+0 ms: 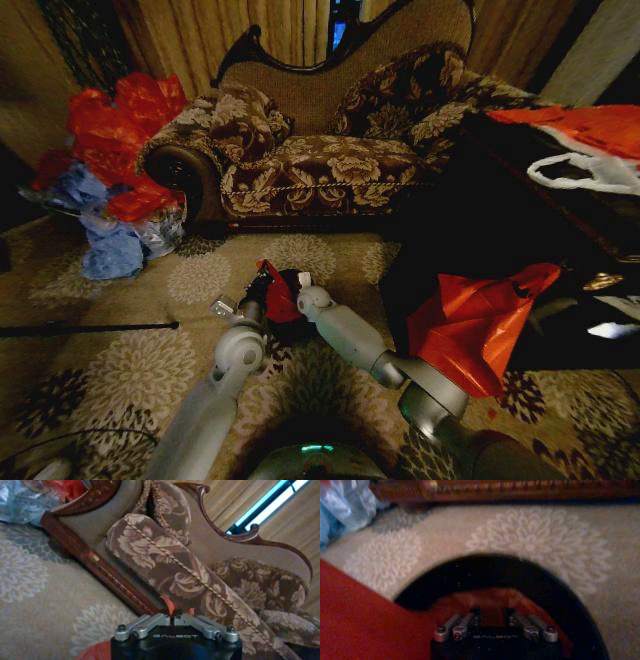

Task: Place a garbage bag over the trash bin.

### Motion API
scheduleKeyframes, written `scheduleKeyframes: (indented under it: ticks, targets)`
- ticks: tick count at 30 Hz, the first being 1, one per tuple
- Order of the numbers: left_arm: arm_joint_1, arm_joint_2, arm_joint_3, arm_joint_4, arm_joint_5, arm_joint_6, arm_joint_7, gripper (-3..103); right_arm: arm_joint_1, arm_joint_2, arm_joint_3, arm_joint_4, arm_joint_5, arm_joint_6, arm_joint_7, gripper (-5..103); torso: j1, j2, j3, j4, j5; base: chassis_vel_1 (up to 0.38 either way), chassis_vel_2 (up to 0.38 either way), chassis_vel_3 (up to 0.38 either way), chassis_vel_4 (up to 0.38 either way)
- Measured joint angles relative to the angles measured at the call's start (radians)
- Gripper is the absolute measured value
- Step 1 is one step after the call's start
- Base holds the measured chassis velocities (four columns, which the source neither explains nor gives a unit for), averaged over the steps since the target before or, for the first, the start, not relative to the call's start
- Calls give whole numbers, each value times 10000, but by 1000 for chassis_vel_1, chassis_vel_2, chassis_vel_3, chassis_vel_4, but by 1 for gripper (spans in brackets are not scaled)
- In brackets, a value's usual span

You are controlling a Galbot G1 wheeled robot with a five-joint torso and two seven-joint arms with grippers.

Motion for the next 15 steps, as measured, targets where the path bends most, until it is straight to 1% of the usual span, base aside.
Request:
scheduleKeyframes:
  ticks: [1, 2, 3, 4, 5, 6, 7, 8, 9, 10, 11, 12, 14, 15]
  targets:
    - [-6, 17, -31, 21, 0, -2, -1, 0, 31, 0, 5, 141, 6, 0, 51, 33, 0, 0, 0, 2, 0, 0, 0, 0, 0]
    - [-20, 39, -80, 42, 0, -5, -3, 0, 58, 0, 2, 289, 6, 0, 90, 33, 0, 0, 0, 2, -1, 0, 0, 0, 0]
    - [-59, 75, -168, 65, -15, -10, -6, 0, 91, -1, -30, 560, 4, -4, 180, 38, 0, 0, 0, 3, -1, 0, 0, 0, 0]
    - [-59, 75, -168, 65, -15, -10, -6, 0, 91, -1, -30, 560, 4, -4, 180, 38, 0, 0, 0, 3, -1, 0, 0, 0, 0]
    - [-103, 109, -241, 85, -41, -15, -12, 0, 104, -1, -63, 753, 29, -10, 253, 44, 0, 0, -1, 3, -1, 0, 0, 0, 0]
    - [-137, 138, -310, 96, -75, -16, -17, 0, 116, -23, -110, 968, 155, -19, 341, 50, 0, 0, -1, 3, 0, 0, 0, 0, 0]
    - [-196, 201, -487, 109, -166, -17, -23, 0, 123, -167, -188, 1405, 538, -91, 593, 55, -1, 0, -1, 4, 1, 0, 0, 0, 0]
    - [-196, 201, -487, 109, -166, -17, -23, 0, 123, -167, -188, 1405, 538, -91, 593, 55, -1, 0, -1, 4, 1, 0, 0, 0, 0]
    - [-219, 225, -562, 124, -201, -17, -25, 0, 124, -239, -214, 1610, 693, -129, 711, 61, 0, 0, -1, 4, 0, 0, 0, 0, 0]
    - [-283, 270, -699, 187, -258, -17, -26, 0, 117, -417, -262, 2066, 1027, -211, 940, 61, 0, 0, -2, 2, 1, 0, 0, 0, 0]
    - [-335, 293, -772, 236, -292, -17, -27, 0, 102, -551, -307, 2376, 1218, -260, 1069, 71, -1, 0, -2, 2, 0, 0, 0, 0, 0]
    - [-335, 293, -772, 236, -292, -17, -27, 0, 102, -551, -307, 2376, 1218, -260, 1069, 71, -1, 0, -2, 2, 0, 0, 0, 0, 0]
    - [-505, 346, -878, 407, -412, -15, -83, 0, 85, -838, -394, 2925, 1474, -327, 1255, 82, -2, 0, -2, 3, 1, 0, 0, 0, 0]
    - [-505, 346, -878, 407, -412, -15, -83, 0, 85, -838, -394, 2925, 1474, -327, 1255, 82, -2, 0, -2, 3, 1, 0, 0, 0, 0]
